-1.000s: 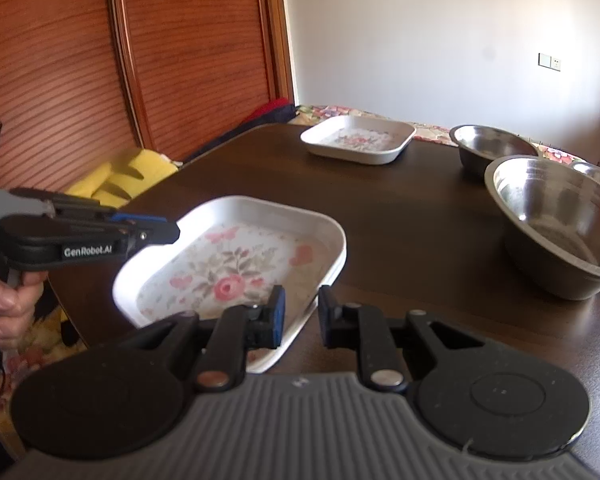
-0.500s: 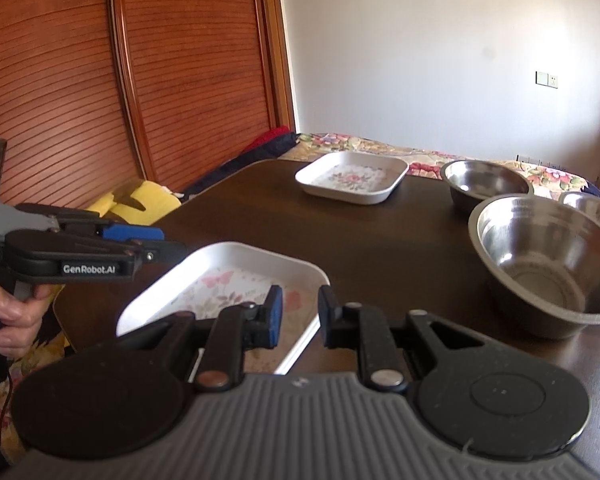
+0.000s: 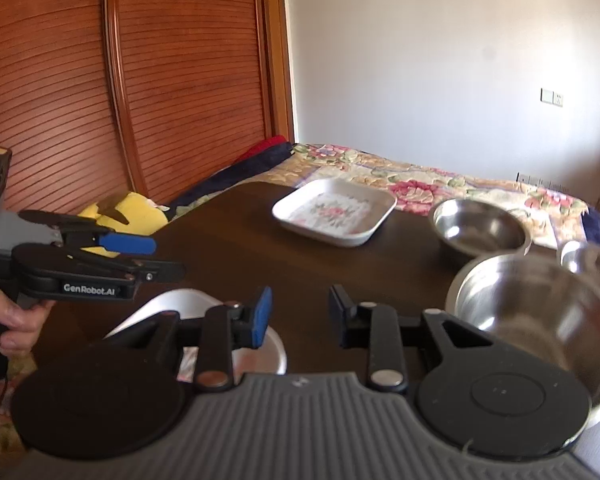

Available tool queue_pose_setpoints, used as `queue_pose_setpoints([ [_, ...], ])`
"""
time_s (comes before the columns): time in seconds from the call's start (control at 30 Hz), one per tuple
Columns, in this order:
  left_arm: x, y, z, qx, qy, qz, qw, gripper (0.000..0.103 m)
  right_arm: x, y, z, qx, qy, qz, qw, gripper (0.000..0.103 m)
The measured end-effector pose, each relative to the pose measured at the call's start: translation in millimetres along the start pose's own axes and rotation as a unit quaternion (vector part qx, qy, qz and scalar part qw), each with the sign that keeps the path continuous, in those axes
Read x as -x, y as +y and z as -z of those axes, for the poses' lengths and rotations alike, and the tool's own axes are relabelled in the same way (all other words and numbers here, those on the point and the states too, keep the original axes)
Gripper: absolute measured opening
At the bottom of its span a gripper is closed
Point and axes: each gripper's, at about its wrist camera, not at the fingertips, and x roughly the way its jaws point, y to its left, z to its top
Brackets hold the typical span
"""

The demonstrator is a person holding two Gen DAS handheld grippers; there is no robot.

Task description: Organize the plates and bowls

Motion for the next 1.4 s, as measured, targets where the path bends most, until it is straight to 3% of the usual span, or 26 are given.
queue_pose_setpoints([
  [0.07,-6.2,2.4,-6.8,-0.001,-0.006,-0.005,1.0,0.059,-4.0,-4.8,-8.8,0.009,0.0,0.004,1.0,0.043],
  [0.47,-35.5,22.2,-42.6,-0.007,-0.024,-0.004,0.9997,0.075,-36.2,-25.7,-46.0,0.035,0.007,0.027,0.999,0.043],
  [0.93,-96.1,38.8,-59.6,-0.032,-0.01,0.004,0.9994,0.075,-96.6,-43.2,-74.2,0.063,0.064,0.042,0.995,0.043],
  [1.03,-109.9,46.0,-61.6,-0.026,-0.002,0.007,0.9996,0.069,-110.0,-49.0,-76.6,0.066,0.082,0.045,0.993,0.043],
  [1.2,-132.7,57.4,-64.1,-0.014,0.012,0.013,0.9998,0.051,-128.6,-55.2,-77.5,0.06,0.109,0.039,0.992,0.042],
  [1.4,-153.4,63.2,-72.5,-0.007,0.02,0.026,0.9995,0.044,-149.2,-61.3,-82.7,0.051,0.132,0.027,0.99,0.039],
])
